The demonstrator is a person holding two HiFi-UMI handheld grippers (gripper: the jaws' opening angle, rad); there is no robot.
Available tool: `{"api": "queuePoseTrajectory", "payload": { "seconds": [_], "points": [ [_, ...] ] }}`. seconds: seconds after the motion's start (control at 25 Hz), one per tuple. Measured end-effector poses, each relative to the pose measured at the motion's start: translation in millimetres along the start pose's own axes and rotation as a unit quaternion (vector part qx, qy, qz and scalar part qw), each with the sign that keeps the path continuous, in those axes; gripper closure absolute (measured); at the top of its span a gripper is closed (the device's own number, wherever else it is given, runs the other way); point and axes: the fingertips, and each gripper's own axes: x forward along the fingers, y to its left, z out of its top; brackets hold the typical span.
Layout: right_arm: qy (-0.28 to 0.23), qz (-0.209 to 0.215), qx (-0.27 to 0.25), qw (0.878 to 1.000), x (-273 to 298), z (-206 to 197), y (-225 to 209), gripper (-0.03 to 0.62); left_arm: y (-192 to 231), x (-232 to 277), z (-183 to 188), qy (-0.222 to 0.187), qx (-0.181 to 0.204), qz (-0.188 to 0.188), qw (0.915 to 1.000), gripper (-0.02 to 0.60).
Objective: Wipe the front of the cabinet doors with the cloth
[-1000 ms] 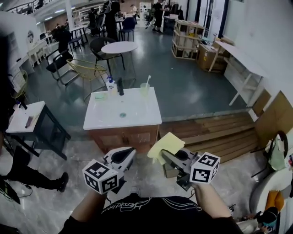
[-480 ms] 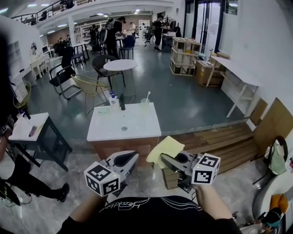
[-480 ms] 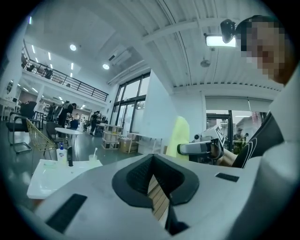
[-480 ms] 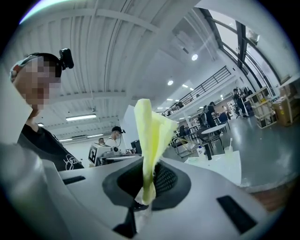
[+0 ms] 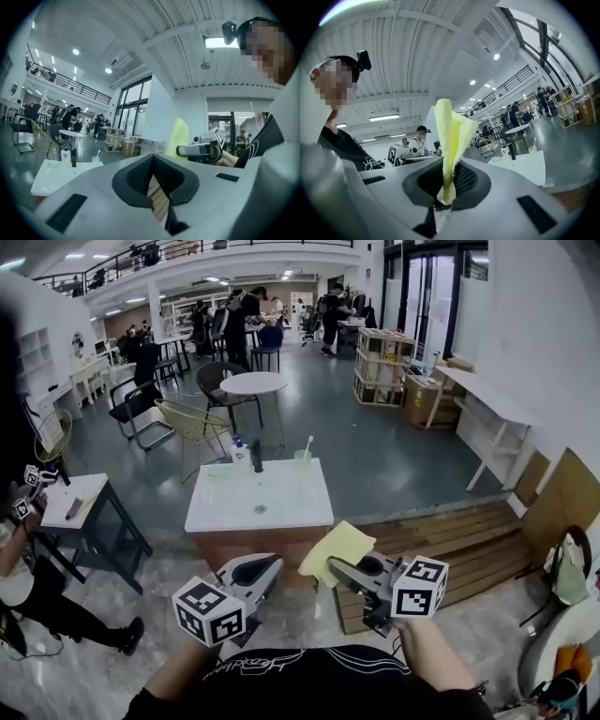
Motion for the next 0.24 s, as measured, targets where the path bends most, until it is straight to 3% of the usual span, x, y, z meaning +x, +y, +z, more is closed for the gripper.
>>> {"api": "queuePoseTrajectory", "payload": {
  "seconds": [0.24],
  "points": [
    [0.001,0.001,0.002,1.0,1.6,-5.3,8.2,0.553,-0.1,-8.4,-2.5,0.001,0.009,0.013,0.9999,0.575]
  ]
}}
